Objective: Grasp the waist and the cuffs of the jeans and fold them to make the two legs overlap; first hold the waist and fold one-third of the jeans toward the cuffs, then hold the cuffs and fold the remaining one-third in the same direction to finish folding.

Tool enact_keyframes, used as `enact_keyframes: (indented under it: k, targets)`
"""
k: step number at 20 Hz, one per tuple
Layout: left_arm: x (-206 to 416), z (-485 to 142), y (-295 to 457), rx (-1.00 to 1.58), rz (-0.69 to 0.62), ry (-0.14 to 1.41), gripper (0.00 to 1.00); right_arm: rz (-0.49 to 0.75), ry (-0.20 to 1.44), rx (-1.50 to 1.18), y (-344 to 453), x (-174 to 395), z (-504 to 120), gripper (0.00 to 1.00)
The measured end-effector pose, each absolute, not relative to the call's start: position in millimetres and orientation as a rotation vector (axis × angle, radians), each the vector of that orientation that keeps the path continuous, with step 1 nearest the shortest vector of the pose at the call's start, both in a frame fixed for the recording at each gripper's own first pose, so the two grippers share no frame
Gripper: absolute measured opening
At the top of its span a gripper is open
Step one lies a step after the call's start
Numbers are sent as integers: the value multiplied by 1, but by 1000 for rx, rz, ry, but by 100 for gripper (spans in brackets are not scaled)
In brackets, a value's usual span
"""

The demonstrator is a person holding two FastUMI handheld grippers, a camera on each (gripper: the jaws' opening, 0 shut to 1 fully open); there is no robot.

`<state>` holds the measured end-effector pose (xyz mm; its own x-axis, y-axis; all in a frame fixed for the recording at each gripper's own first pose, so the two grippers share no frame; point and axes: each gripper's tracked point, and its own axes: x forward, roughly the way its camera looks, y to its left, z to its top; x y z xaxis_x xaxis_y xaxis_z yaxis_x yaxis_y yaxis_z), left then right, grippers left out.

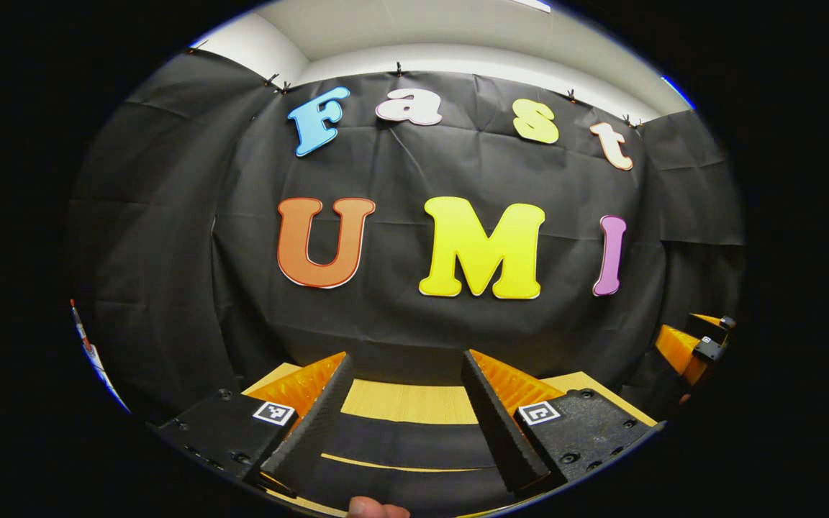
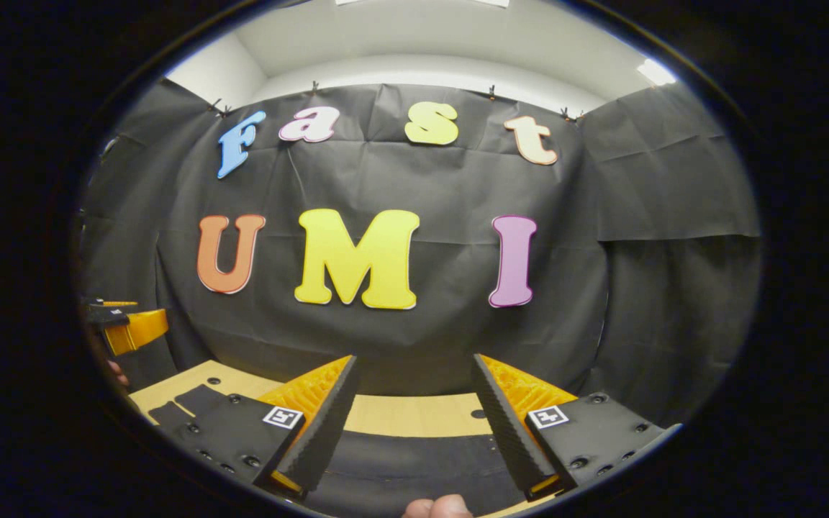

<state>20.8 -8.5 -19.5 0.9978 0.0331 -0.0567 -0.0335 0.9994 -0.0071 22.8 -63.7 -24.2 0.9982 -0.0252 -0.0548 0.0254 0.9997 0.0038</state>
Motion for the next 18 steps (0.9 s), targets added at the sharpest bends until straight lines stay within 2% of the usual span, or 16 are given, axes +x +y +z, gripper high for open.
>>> enact_keyframes:
  k: [1,2,4,9,15,18]
  targets:
    - [21,-21,-7,-10,37,63,100,-23,61,2,-71,26,-26,96]
    - [22,-24,-4,-16,45,73,97,-20,70,-3,-82,28,-31,97]
    - [22,-37,9,-35,81,112,100,-21,106,-5,-106,34,-46,96]
    - [7,-85,69,-86,223,253,97,-42,253,-11,-176,38,-103,96]
    - [-29,-151,168,-297,428,434,97,-115,475,5,-232,27,-172,98]
    - [-51,-212,196,-504,515,621,99,-159,593,46,-246,21,-207,97]
